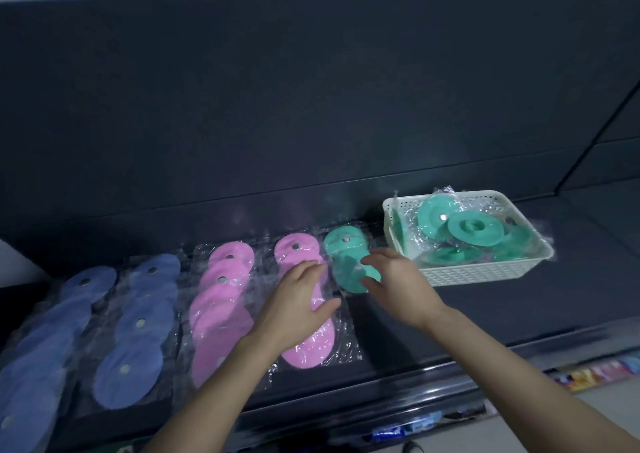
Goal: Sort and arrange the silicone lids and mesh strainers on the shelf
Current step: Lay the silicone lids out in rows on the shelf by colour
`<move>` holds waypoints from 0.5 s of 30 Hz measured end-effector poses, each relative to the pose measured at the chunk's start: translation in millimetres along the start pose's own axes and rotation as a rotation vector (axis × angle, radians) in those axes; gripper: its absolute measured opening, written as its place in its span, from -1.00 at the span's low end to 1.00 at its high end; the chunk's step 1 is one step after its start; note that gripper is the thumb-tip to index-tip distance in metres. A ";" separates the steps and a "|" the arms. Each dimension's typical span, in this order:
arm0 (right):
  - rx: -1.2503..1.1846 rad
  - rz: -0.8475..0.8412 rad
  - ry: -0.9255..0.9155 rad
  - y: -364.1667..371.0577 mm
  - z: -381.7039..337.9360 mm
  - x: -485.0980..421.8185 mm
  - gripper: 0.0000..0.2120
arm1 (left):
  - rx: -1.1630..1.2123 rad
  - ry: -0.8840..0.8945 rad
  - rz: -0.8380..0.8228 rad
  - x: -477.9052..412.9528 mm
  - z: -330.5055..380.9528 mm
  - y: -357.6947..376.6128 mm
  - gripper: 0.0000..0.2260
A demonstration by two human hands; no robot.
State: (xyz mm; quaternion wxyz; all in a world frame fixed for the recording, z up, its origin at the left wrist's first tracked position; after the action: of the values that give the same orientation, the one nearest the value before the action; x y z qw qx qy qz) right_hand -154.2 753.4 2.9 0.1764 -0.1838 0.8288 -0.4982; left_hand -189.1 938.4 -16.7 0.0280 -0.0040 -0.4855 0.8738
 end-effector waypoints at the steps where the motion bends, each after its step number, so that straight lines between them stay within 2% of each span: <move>1: 0.006 0.020 0.003 -7.9 7.8 0.9 -0.67 | 0.013 0.003 0.011 -4.0 8.1 3.6 -0.44; 5: 0.007 0.081 0.019 -33.4 45.8 4.2 -0.82 | 0.025 0.022 0.023 -20.0 41.1 19.4 -0.48; 9: 0.043 0.113 0.047 -50.7 87.3 5.6 -0.79 | 0.046 -0.006 0.000 -41.8 73.5 34.7 -0.50; 12: 0.095 0.067 0.067 -59.2 120.9 6.0 -0.86 | 0.084 -0.053 -0.033 -56.8 98.2 45.4 -0.49; 15: 0.145 -0.010 0.097 -64.7 154.5 6.3 -0.79 | 0.210 -0.162 -0.055 -71.9 114.8 57.6 -0.50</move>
State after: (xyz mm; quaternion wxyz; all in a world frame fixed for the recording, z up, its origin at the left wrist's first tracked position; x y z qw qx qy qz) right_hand -77.8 604.6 -8.4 0.1466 -0.1504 0.7972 -0.5660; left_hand -123.9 806.9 -6.3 0.0130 0.0827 -0.3921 0.9161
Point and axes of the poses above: each hand's wrist, its own x-axis away from the middle knuckle, its own y-axis out of the palm, z = x × y, the point moved 2 cm from there along -x, towards the middle knuckle, and after that the axes turned 11 degrees about -y, right-handed, at the moved point
